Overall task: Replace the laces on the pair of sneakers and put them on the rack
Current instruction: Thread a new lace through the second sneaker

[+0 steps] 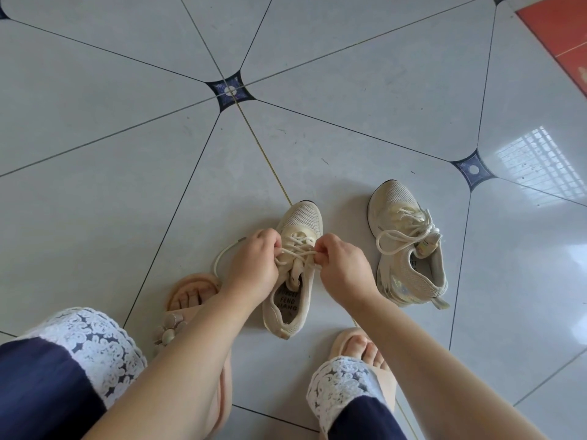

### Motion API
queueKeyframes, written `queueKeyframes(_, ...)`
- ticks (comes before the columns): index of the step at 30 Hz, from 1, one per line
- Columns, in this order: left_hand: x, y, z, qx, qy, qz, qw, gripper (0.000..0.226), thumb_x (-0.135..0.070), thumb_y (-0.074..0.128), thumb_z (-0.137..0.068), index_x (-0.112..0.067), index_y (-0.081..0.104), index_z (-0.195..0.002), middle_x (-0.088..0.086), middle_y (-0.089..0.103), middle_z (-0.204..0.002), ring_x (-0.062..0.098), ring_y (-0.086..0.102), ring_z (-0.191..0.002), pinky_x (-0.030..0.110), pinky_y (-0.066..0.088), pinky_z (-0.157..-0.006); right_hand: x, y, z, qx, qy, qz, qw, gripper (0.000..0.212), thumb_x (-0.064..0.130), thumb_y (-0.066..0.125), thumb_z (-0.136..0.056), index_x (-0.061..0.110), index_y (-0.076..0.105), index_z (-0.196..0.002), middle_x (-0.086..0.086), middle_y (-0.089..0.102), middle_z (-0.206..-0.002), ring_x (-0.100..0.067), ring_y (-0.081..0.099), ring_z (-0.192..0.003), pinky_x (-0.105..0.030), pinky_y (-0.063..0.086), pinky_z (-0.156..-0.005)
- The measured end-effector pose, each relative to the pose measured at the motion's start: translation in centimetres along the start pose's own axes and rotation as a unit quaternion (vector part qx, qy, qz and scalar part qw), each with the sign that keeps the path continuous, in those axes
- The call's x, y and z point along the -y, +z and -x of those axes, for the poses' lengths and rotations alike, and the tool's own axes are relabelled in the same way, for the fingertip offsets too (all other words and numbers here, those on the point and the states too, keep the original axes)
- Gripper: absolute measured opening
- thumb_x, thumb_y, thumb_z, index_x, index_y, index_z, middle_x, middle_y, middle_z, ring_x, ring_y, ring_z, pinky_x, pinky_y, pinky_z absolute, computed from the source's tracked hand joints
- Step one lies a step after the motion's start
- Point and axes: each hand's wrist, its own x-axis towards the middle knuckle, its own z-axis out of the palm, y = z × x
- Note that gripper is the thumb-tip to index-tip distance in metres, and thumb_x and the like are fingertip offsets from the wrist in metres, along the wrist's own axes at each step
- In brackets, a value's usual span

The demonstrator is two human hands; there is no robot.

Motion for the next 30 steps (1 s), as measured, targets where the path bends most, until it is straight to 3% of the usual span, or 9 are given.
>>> queueKeyframes(3, 0.0, -0.4, 0.1, 0.009, 0.024, -0.018, 1.000, 0.022, 0.007, 0.045, -0.081, -0.016, 0.044, -0.083, 0.002, 0.054, -0.095, 0.012, 0.051, -0.080, 0.021, 0.020, -0.054, 0.0, -0.2, 0.0, -0.001, -0.003, 0.019, 1.000, 0.009, 0.011, 0.045, -0.090, 0.019, 0.048, -0.087, 0.001, 0.054, -0.080, -0.019, 0.044, -0.072, -0.028, 0.026, -0.054)
queueKeyframes(6, 0.0, -0.1, 0.2, 0.003, 0.032, -0.009, 0.999, 0.019, 0.006, 0.048, -0.083, -0.013, 0.049, -0.083, -0.003, 0.049, -0.089, 0.007, 0.042, -0.074, 0.019, 0.021, -0.054, -0.2, -0.1, 0.1, -0.002, -0.001, 0.032, 0.999, 0.009, 0.011, 0.045, -0.089, 0.019, 0.048, -0.088, 0.001, 0.056, -0.080, -0.021, 0.046, -0.073, -0.028, 0.028, -0.054)
queueKeyframes(12, -0.1, -0.6, -1.3, 0.037, -0.044, 0.142, 0.988, 0.013, -0.012, 0.051, -0.091, -0.015, 0.064, -0.092, -0.003, 0.061, -0.080, 0.016, 0.055, -0.072, 0.025, 0.041, -0.068, -0.3, -0.3, 0.0, -0.015, 0.036, -0.045, 0.998, 0.017, 0.011, 0.051, -0.086, 0.022, 0.062, -0.091, 0.007, 0.062, -0.086, -0.016, 0.056, -0.085, -0.029, 0.045, -0.070)
queueKeyframes(16, 0.0, -0.3, -0.9, 0.048, -0.033, 0.116, 0.991, 0.010, -0.022, 0.064, -0.083, -0.021, 0.062, -0.092, -0.014, 0.057, -0.079, -0.004, 0.050, -0.064, 0.004, 0.035, -0.058, 0.7, -0.5, -1.1, -0.056, 0.035, -0.048, 0.997, 0.015, 0.023, 0.057, -0.086, 0.025, 0.070, -0.091, 0.007, 0.054, -0.086, -0.011, 0.051, -0.081, -0.025, 0.036, -0.065)
queueKeyframes(21, 0.6, 0.0, -0.3, 0.063, -0.011, 0.082, 0.995, 0.025, -0.018, 0.070, -0.075, -0.018, 0.064, -0.099, -0.006, 0.054, -0.094, -0.002, 0.044, -0.074, -0.007, 0.027, -0.064, 3.1, -1.0, -2.9, 0.036, -0.018, 0.072, 0.997, 0.018, 0.030, 0.062, -0.083, 0.018, 0.074, -0.089, -0.002, 0.068, -0.091, -0.022, 0.059, -0.089, -0.034, 0.047, -0.077)
queueKeyframes(24, 0.3, -0.1, -0.3, 0.069, 0.011, 0.100, 0.993, 0.021, -0.009, 0.068, -0.071, -0.021, 0.069, -0.088, -0.010, 0.057, -0.080, -0.011, 0.051, -0.067, -0.005, 0.031, -0.060, 4.1, -0.7, -3.6, 0.066, -0.035, 0.207, 0.975, 0.017, 0.022, 0.056, -0.086, 0.021, 0.071, -0.093, 0.001, 0.066, -0.094, -0.021, 0.058, -0.090, -0.028, 0.037, -0.075)
queueKeyframes(26, 0.4, 0.0, -0.3, 0.076, 0.010, 0.105, 0.992, 0.019, -0.011, 0.066, -0.072, -0.026, 0.068, -0.083, -0.007, 0.061, -0.078, -0.005, 0.052, -0.065, -0.002, 0.032, -0.057, 4.7, -0.7, -4.0, 0.066, -0.052, 0.277, 0.957, 0.018, 0.013, 0.052, -0.086, 0.021, 0.067, -0.092, 0.004, 0.062, -0.087, -0.019, 0.052, -0.082, -0.027, 0.030, -0.074)
queueKeyframes(28, 0.6, 0.2, -0.3, 0.067, 0.002, 0.087, 0.994, 0.018, -0.015, 0.066, -0.072, -0.023, 0.069, -0.088, -0.003, 0.060, -0.084, 0.000, 0.047, -0.067, -0.002, 0.030, -0.059, 5.0, -0.7, -4.1, 0.069, -0.066, 0.308, 0.947, 0.015, 0.010, 0.051, -0.086, 0.021, 0.060, -0.083, 0.005, 0.051, -0.073, -0.020, 0.048, -0.080, -0.028, 0.029, -0.073)
queueKeyframes(30, 0.7, 0.3, -0.1, 0.057, 0.002, 0.076, 0.995, 0.023, -0.016, 0.065, -0.072, -0.020, 0.068, -0.095, -0.006, 0.057, -0.086, 0.005, 0.046, -0.072, -0.002, 0.030, -0.062, 4.8, -0.6, -4.3, 0.079, -0.065, 0.286, 0.953, 0.015, 0.008, 0.051, -0.083, 0.019, 0.061, -0.082, 0.003, 0.051, -0.076, -0.020, 0.048, -0.083, -0.029, 0.031, -0.072)
